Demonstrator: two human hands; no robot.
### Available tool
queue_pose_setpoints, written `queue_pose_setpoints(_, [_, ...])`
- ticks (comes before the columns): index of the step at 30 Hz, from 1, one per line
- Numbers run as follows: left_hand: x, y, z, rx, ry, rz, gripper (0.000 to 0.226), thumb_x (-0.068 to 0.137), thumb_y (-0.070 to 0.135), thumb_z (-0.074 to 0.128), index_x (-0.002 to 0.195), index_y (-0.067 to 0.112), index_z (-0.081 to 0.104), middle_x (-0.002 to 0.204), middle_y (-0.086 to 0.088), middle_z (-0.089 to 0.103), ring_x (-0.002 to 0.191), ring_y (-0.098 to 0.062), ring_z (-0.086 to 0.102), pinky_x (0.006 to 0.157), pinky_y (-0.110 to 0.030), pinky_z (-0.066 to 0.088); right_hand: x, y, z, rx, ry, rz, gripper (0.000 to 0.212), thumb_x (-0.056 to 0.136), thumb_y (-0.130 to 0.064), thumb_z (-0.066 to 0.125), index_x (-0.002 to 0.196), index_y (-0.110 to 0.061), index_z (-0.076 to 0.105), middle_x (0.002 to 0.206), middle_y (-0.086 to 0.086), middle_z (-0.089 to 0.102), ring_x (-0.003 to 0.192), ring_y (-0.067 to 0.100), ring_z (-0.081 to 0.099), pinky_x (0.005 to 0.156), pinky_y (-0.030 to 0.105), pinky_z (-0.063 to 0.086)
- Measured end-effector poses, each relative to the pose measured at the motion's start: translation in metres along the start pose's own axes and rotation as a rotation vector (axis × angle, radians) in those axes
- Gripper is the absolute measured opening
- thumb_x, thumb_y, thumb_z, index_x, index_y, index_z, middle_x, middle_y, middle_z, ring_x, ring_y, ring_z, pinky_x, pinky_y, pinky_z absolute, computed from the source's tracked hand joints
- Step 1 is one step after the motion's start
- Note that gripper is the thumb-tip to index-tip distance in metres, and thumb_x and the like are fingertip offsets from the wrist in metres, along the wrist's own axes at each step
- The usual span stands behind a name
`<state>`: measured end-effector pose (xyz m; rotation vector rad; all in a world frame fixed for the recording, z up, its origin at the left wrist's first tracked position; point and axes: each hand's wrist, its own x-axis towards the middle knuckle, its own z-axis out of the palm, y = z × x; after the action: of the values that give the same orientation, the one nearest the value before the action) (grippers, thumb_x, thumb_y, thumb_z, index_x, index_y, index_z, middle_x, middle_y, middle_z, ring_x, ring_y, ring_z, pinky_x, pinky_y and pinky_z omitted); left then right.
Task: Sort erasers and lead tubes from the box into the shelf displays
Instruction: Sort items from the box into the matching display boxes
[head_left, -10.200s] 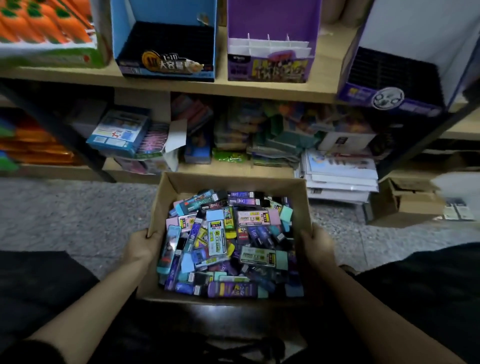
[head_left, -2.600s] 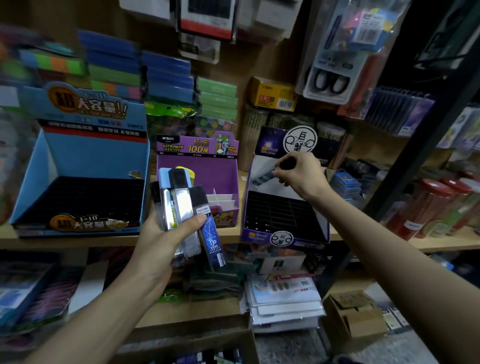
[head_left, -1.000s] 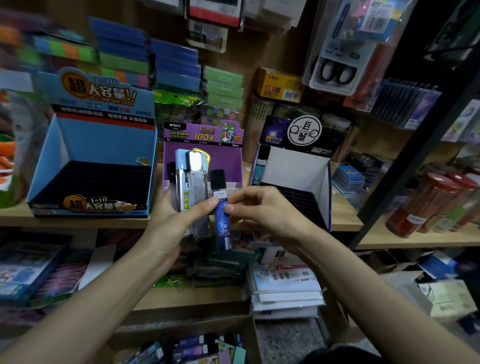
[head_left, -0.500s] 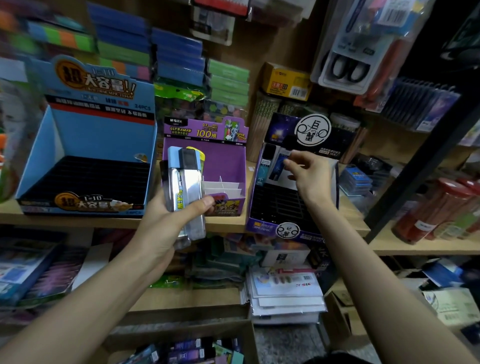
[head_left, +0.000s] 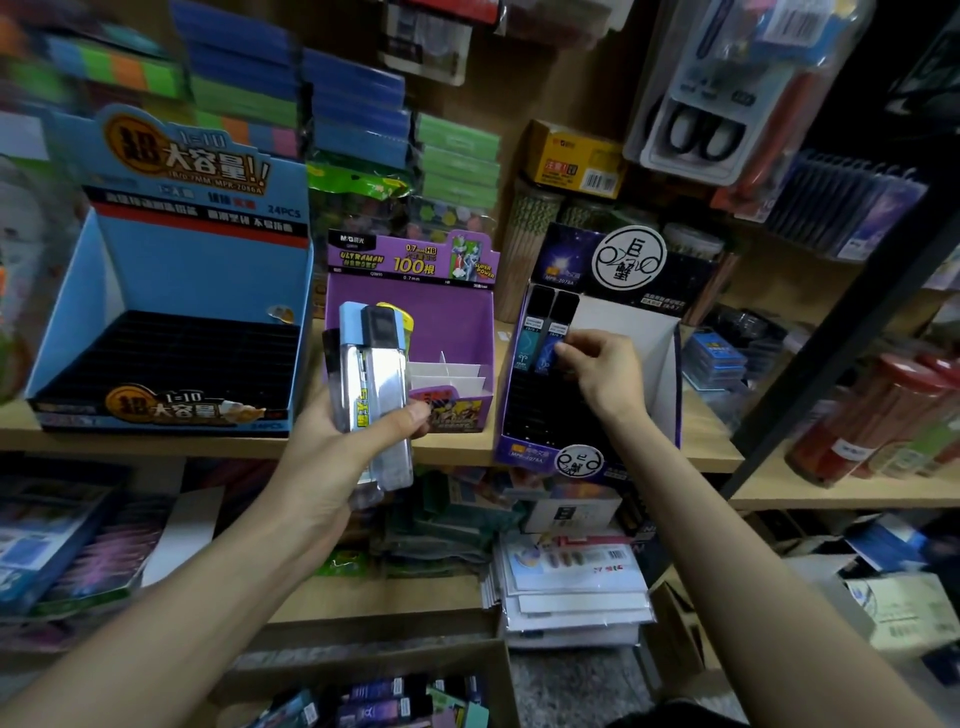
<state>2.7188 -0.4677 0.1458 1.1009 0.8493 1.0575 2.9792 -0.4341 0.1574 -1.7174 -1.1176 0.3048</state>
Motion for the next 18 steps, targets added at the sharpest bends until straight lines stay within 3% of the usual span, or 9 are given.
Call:
queue_pose_setpoints(2, [-0.001, 0.000, 0.001, -0.001, -0.009, -0.002, 0.052, 0.057, 0.034, 0.075, 0.108, 0.030, 0.062, 0.074, 0.010, 0.071, 0.072, -0.014, 0.062, 0.042, -0.023, 0.044, 0.000, 0.000, 0.000, -0.076, 0.018, 0.022, 0.019, 0.090, -0.014, 0.062, 0.102, -0.002, 0.070, 0.098, 0.014, 0.071, 0.093, 0.025, 0.066, 0.090, 0.040, 0.052])
queue_pose_setpoints(5, [-0.004, 0.000, 0.002, -0.012, -0.024, -0.015, 0.046, 0.057, 0.031, 0.073, 0.101, 0.030, 0.061, 0.072, 0.010, 0.070, 0.075, -0.015, 0.063, 0.049, -0.026, 0.049, -0.007, -0.011, -0.013, -0.227, 0.126, -0.004, 0.020, 0.091, -0.021, 0.060, 0.097, -0.004, 0.068, 0.090, 0.006, 0.068, 0.084, 0.017, 0.061, 0.073, 0.024, 0.044])
queue_pose_setpoints(7, [-0.006, -0.001, 0.002, -0.025, -0.028, -0.024, 0.046, 0.056, 0.029, 0.074, 0.100, 0.030, 0.060, 0.078, 0.004, 0.068, 0.076, -0.017, 0.061, 0.056, -0.028, 0.048, -0.018, -0.031, -0.022, -0.232, 0.187, -0.078, 0.019, 0.093, -0.021, 0.055, 0.096, -0.006, 0.065, 0.087, 0.003, 0.064, 0.084, 0.018, 0.060, 0.068, 0.022, 0.038])
queue_pose_setpoints(8, [-0.007, -0.001, 0.002, -0.029, -0.027, -0.026, 0.047, 0.055, 0.029, 0.075, 0.099, 0.031, 0.059, 0.082, 0.002, 0.066, 0.076, -0.018, 0.060, 0.057, -0.028, 0.046, -0.028, -0.043, -0.025, -0.195, 0.158, -0.116, 0.016, 0.093, -0.021, 0.054, 0.095, -0.008, 0.064, 0.086, 0.003, 0.064, 0.084, 0.019, 0.061, 0.069, 0.024, 0.039])
queue_pose_setpoints(10, [-0.008, -0.002, 0.003, -0.022, -0.027, -0.027, 0.050, 0.053, 0.024, 0.081, 0.098, 0.031, 0.058, 0.085, 0.001, 0.064, 0.077, -0.018, 0.060, 0.055, -0.028, 0.044, -0.058, -0.065, -0.023, -0.068, -0.053, -0.174, 0.010, 0.093, -0.023, 0.055, 0.088, -0.017, 0.062, 0.082, 0.001, 0.064, 0.082, 0.018, 0.062, 0.068, 0.030, 0.046])
queue_pose_setpoints(13, [-0.009, -0.007, 0.006, -0.019, -0.044, -0.006, 0.041, 0.067, 0.012, 0.077, 0.102, 0.023, 0.059, 0.087, -0.003, 0.067, 0.076, -0.019, 0.063, 0.054, -0.027, 0.047, -0.112, -0.081, -0.003, 0.082, -0.343, -0.143, 0.012, 0.087, -0.030, 0.063, 0.080, -0.020, 0.064, 0.072, 0.000, 0.065, 0.071, 0.013, 0.060, 0.065, 0.032, 0.048])
queue_pose_setpoints(15, [-0.013, -0.011, 0.007, 0.039, -0.066, 0.027, 0.037, 0.073, 0.006, 0.073, 0.104, 0.021, 0.059, 0.089, -0.005, 0.069, 0.079, -0.021, 0.065, 0.059, -0.030, 0.050, -0.130, -0.084, 0.011, 0.186, -0.393, -0.041, 0.016, 0.083, -0.028, 0.069, 0.083, -0.014, 0.063, 0.070, 0.003, 0.062, 0.064, 0.012, 0.055, 0.058, 0.029, 0.044])
queue_pose_setpoints(18, [-0.020, -0.014, 0.007, 0.156, -0.090, 0.102, 0.045, 0.074, -0.003, 0.070, 0.113, 0.016, 0.056, 0.103, -0.006, 0.070, 0.095, -0.019, 0.067, 0.078, -0.036, 0.053, -0.141, -0.085, 0.024, 0.297, -0.459, 0.091, 0.024, 0.080, -0.021, 0.074, 0.090, -0.009, 0.055, 0.067, 0.003, 0.054, 0.056, 0.009, 0.048, 0.053, 0.021, 0.041])
